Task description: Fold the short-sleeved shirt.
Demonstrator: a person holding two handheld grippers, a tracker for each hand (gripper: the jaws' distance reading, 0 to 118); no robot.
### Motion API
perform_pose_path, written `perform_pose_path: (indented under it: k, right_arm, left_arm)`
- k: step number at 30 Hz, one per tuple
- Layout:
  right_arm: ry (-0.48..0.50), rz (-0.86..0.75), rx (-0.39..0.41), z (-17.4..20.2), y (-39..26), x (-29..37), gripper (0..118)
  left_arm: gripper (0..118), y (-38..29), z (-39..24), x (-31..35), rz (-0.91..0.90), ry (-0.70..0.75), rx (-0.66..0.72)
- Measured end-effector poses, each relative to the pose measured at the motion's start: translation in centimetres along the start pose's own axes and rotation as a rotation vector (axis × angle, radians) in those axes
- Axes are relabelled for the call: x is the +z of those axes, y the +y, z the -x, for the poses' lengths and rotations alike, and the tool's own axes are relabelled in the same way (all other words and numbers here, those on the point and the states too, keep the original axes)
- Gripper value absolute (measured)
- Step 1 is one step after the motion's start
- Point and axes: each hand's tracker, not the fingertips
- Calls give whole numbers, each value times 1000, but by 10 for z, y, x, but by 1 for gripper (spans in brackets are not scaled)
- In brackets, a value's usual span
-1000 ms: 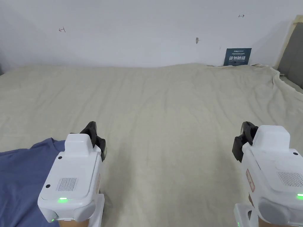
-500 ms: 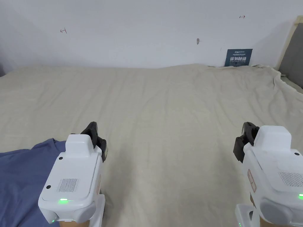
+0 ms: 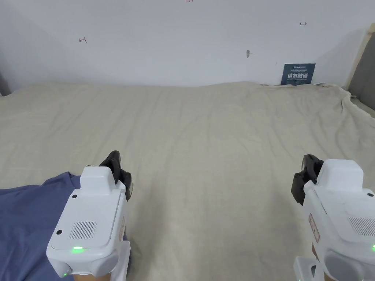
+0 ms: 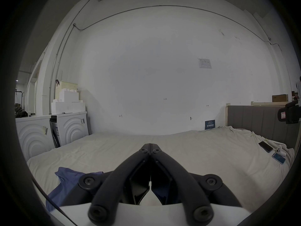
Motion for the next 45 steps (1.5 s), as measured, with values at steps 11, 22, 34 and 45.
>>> perform_pose_path:
  k: [11,22,34,45]
  right_arm:
    - [93,-24,31,44,10,-14,0]
    - [332,-56,55,148,21,-31,0]
    - [515,-58,48,229,25,-25,0]
    - [529,-50,48,235,24,-29,0]
  left_arm:
    - [0,5,45,8,-10,93,-3]
    - [0,9,142,41,-3,312,-32]
    - [0,2,223,85,37,504,-46]
    - [0,-4,232,85,62,505,-21]
